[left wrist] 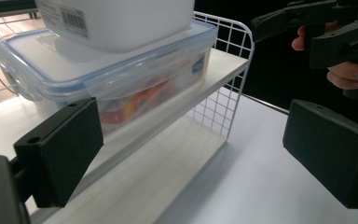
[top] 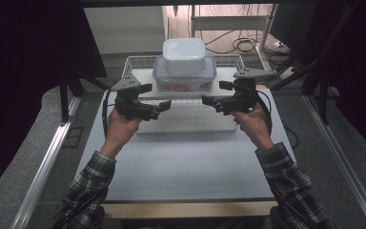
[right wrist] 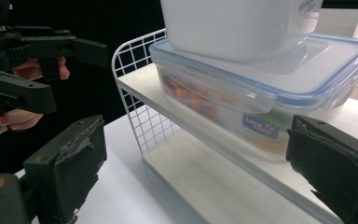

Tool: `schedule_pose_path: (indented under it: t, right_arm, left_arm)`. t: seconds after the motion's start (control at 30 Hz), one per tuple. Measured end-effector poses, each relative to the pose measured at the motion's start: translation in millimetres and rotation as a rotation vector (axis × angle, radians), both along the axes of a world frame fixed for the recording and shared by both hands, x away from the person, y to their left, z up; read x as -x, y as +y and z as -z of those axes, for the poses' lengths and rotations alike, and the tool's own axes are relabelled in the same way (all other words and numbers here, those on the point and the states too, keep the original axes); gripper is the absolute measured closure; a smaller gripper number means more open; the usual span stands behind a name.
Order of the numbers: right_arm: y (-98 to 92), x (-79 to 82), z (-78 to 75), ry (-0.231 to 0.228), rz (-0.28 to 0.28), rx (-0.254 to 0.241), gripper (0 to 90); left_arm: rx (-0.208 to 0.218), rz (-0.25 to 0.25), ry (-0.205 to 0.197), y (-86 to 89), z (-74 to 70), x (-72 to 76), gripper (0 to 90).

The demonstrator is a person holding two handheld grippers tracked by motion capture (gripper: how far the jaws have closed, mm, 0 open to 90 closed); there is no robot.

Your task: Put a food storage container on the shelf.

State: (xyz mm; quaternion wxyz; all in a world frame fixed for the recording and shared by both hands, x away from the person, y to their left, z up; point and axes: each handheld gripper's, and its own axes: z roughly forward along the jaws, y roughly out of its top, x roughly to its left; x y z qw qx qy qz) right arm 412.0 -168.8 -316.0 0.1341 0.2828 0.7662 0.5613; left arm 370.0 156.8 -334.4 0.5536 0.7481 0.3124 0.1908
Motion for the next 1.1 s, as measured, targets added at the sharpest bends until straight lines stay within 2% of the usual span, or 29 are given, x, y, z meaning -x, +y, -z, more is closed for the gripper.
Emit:
schedule_pose_path:
  t: [0.37,0.77,1.1]
  right_arm:
    - [-1.4,9.2,7.5,-0.013,-0.012,0.023,1.6]
    - [-3.8,16.1,21.7,-0.01,-0.016,0.029,0.6]
    - [-6.8,20.9,41.5,0.0,-0.012,0.037,0.6]
  left_arm:
    - [-0.031,0.023,0.004,-6.9,15.8,8.9,4.7]
    - [-0.026,0.02,0.021,-5.1,34.7,16.1,4.4]
    - [-0.012,-0.003,0.044,2.4,50.8,24.6,4.8]
